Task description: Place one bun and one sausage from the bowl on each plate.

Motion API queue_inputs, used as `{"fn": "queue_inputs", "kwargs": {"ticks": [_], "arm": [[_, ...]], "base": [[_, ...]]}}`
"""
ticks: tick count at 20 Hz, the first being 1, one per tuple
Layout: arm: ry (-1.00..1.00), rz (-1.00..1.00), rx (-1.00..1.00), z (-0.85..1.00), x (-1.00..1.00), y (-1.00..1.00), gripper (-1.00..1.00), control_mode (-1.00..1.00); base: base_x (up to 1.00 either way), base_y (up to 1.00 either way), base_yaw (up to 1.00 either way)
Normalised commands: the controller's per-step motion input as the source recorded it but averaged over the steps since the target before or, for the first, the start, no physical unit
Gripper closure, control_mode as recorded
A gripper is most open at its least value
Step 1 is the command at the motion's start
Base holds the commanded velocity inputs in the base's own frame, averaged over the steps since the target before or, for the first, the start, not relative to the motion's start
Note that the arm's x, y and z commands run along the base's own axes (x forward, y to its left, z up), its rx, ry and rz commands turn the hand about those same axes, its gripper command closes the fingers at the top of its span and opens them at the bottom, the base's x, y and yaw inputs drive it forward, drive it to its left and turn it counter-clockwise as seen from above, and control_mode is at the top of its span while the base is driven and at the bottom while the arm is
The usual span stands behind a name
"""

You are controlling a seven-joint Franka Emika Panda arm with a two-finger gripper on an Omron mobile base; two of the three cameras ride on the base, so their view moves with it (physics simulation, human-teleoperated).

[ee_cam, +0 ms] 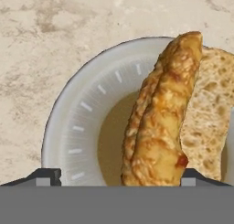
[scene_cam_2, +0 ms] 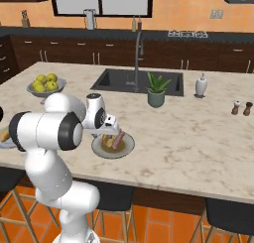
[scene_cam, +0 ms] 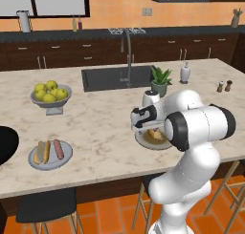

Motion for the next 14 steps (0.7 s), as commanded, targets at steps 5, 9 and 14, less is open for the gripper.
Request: {"fn": "queue_inputs", "kwargs": {"ticks": [5, 9, 14], "arm": [[-0.13, 0.01, 0.04, -0.04, -0.03, 0.00, -1.00, -1.00], [-0.09, 0.00, 0.10, -0.05, -0.14, 0.01, -1.00, -1.00], [0.00, 0.00, 0.08, 0.59, -0.41, 0.00, -1.00, -1.00]], "base": [[0.00, 0.00, 0.00], [0.00, 0.00, 0.00], [0.00, 0.00, 0.00]]}}
